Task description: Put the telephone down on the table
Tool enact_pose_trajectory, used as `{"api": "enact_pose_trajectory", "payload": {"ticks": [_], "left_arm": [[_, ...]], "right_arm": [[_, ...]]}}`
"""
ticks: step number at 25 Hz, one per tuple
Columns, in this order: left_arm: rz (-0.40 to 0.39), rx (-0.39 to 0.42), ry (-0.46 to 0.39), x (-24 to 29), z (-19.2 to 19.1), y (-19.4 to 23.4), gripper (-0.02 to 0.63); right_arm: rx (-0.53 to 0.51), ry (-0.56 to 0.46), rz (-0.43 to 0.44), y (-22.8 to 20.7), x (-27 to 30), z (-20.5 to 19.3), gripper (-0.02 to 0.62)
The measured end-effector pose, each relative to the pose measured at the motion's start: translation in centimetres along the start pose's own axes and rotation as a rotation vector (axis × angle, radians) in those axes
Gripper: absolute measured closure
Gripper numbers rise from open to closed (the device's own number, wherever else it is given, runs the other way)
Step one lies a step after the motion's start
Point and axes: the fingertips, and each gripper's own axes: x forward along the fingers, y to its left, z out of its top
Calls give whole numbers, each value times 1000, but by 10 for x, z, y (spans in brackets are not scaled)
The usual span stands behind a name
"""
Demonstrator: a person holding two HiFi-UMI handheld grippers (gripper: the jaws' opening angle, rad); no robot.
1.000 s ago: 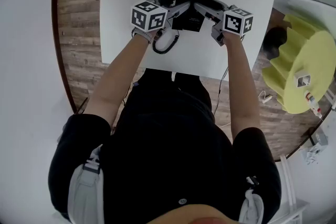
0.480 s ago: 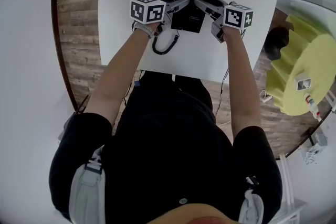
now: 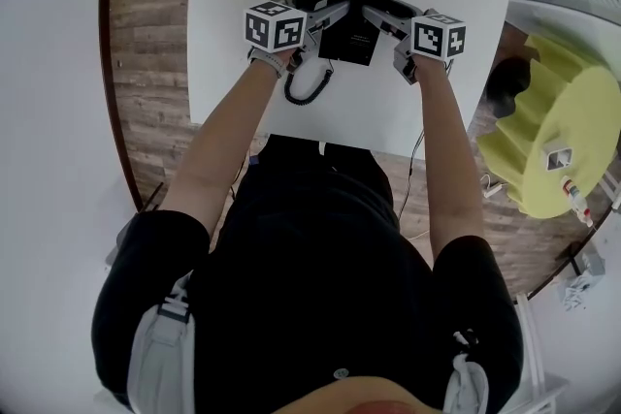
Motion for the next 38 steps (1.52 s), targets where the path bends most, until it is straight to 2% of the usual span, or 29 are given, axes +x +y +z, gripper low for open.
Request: {"api": "enact_pose_trajectory", "payload": {"ticks": [4,8,14,16,19,24,26,29,32,38], "left_arm": [[33,54,-37,-17,10,-12,368],[32,177,-62,-35,23,-46,368],[32,410,-105,-73,41,-108,368],[27,488,-148,-90,50,-133,370],[10,566,-231,-117,63,-175,370],[-4,643,-338,-152,83,-221,378],[-14,656,-366,-161,88,-234,397],[-15,689,-412,-172,94,-250,471],[-22,724,-440,-180,94,-262,567],[-28,728,-445,-182,88,-272,596]], "right_arm": [[-92,-48,-110,5,-22,8,348],[-216,-120,-170,33,-48,19,348],[-460,-264,-164,115,-83,33,351],[-532,-332,-160,146,-96,38,358],[-605,-422,-157,188,-122,40,405],[-682,-500,-130,242,-147,44,445],[-710,-529,-123,258,-155,48,487],[-749,-565,-124,277,-166,52,547],[-772,-579,-118,290,-171,53,560],[-784,-570,-109,301,-174,48,565]]}}
